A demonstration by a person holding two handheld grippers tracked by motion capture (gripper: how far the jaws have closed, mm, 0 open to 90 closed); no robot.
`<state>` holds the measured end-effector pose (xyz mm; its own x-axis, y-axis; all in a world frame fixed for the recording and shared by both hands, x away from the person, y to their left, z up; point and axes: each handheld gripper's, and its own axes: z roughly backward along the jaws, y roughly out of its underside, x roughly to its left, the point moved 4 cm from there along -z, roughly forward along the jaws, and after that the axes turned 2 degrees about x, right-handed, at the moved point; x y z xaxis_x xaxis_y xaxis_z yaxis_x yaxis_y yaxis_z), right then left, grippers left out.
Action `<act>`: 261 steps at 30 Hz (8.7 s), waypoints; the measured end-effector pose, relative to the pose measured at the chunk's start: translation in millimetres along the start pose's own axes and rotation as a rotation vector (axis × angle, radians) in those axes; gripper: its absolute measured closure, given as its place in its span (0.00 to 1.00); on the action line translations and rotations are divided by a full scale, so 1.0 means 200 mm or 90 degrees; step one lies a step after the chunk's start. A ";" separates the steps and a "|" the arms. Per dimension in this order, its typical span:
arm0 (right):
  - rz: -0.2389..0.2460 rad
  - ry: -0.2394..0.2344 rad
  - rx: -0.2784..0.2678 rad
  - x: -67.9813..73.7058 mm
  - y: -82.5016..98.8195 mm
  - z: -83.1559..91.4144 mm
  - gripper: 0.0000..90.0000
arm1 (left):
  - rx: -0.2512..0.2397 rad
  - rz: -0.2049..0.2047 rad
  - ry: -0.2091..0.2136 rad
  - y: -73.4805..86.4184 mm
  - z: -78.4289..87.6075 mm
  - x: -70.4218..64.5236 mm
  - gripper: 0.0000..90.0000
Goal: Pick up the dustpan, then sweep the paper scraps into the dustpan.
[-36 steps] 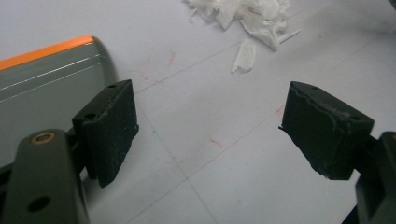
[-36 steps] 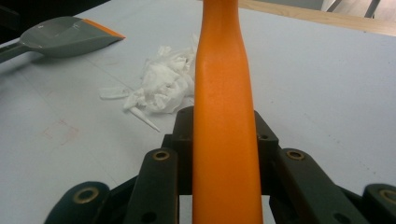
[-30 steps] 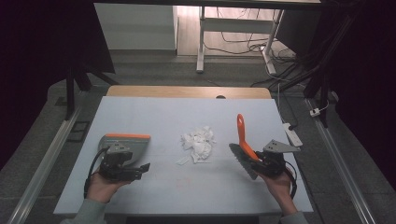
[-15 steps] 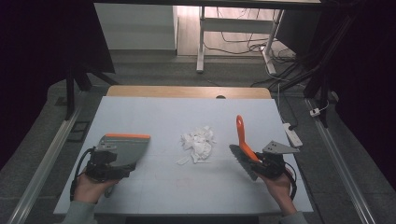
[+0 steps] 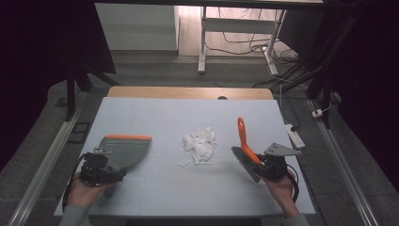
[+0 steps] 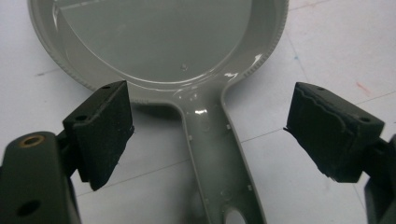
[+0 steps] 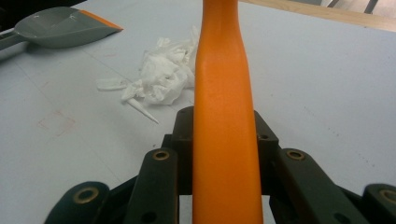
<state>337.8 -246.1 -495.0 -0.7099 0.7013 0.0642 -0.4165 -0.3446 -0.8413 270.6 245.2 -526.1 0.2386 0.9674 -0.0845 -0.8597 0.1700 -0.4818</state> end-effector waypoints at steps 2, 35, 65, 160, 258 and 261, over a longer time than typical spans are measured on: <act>0.003 0.003 0.001 0.00 0.00 0.00 0.78 | 0.008 0.005 0.001 0.00 -0.02 0.00 0.16; 0.011 0.014 0.003 0.01 0.00 0.00 0.78 | 0.026 0.099 0.029 0.07 -0.16 0.07 0.32; 0.007 0.023 -0.001 0.00 0.00 0.00 0.78 | -0.051 0.105 0.091 0.06 -0.13 0.10 0.68; -0.001 0.003 -0.057 0.06 -0.15 -0.04 0.78 | -0.111 -0.279 0.286 0.05 0.06 -0.14 0.68; -0.056 0.069 0.078 -0.19 -0.41 -0.80 0.78 | 0.036 -0.338 0.318 0.11 -0.09 -0.14 0.68; -0.048 0.065 0.088 -0.17 -0.41 -0.83 0.78 | 0.036 -0.338 0.319 0.11 -0.09 -0.14 0.68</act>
<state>490.6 -138.3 -517.9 -0.6152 0.7858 0.0626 -0.5451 -0.3667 -0.7539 253.5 218.2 -550.4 0.7956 0.5529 -0.2475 -0.5898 0.6140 -0.5246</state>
